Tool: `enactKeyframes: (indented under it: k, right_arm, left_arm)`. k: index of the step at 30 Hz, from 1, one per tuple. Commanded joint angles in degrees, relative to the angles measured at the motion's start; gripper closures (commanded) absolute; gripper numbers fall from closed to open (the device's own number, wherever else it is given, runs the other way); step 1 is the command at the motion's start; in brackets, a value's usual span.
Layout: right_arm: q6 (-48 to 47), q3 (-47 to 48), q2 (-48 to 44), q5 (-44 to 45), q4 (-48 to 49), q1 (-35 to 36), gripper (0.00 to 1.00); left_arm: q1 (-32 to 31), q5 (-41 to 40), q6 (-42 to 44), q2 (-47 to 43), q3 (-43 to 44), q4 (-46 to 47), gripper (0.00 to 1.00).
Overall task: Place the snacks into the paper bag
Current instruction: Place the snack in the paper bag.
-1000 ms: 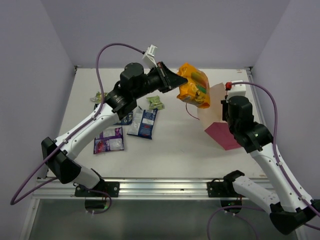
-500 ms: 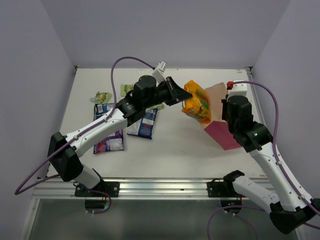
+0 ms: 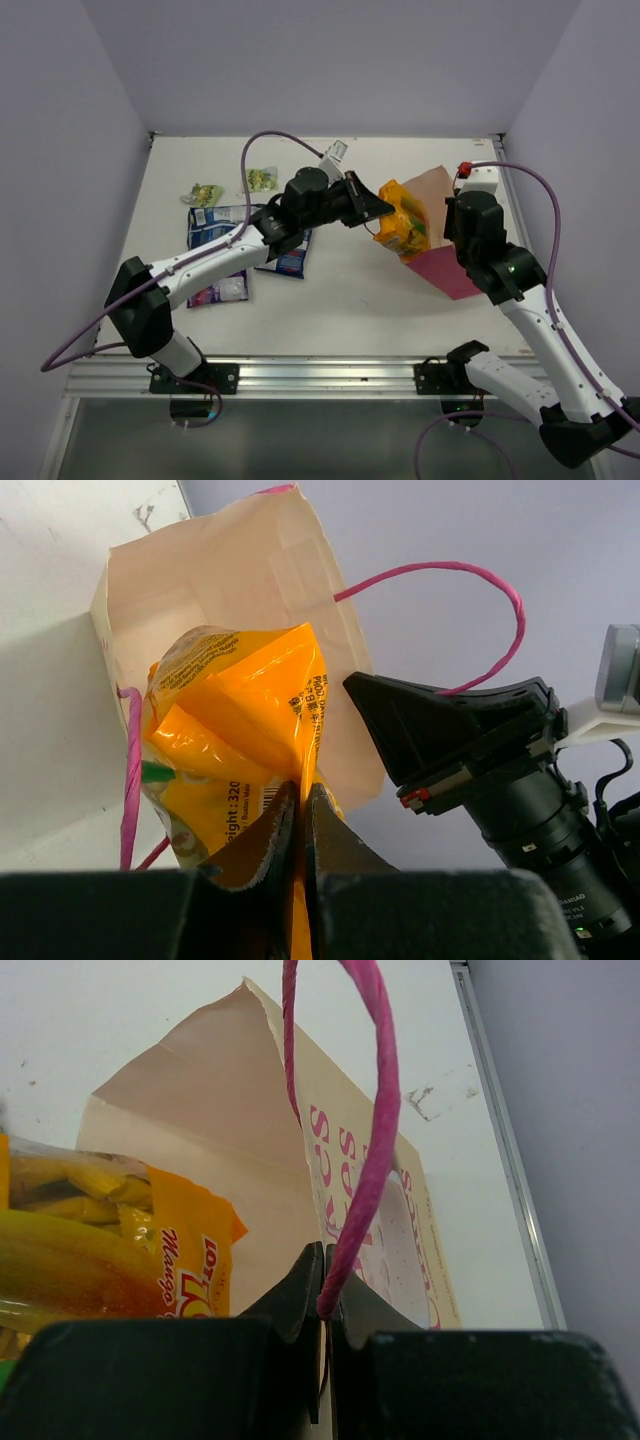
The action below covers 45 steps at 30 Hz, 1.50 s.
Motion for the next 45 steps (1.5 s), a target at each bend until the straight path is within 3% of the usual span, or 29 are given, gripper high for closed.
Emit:
enactKeyframes:
  k: [1, 17, 34, 40, 45]
  right_arm:
    - [1.9, -0.2, -0.3, 2.1, 2.2, 0.2, 1.00]
    - [4.4, -2.3, 0.1, 3.8, 3.2, 0.7, 1.00]
    - [7.8, -2.7, 0.4, 2.7, 2.1, 0.9, 1.00]
    - [8.3, -2.6, 0.5, 2.6, 2.0, 1.0, 1.00]
    - [8.6, -2.6, 0.9, 2.6, 2.1, 1.0, 1.00]
  left_arm:
    - [-0.7, -0.2, -3.8, -0.4, -0.1, 9.8, 1.00]
    - [-3.4, 0.2, -5.9, 5.3, -1.1, 10.5, 1.00]
    - [-7.1, 0.1, -10.2, 11.9, -3.3, 19.5, 0.99]
    - [-8.1, 0.2, -10.2, 13.3, -3.2, 19.5, 0.85]
    - [-8.9, 1.1, -10.7, 14.7, -2.9, 19.1, 0.80]
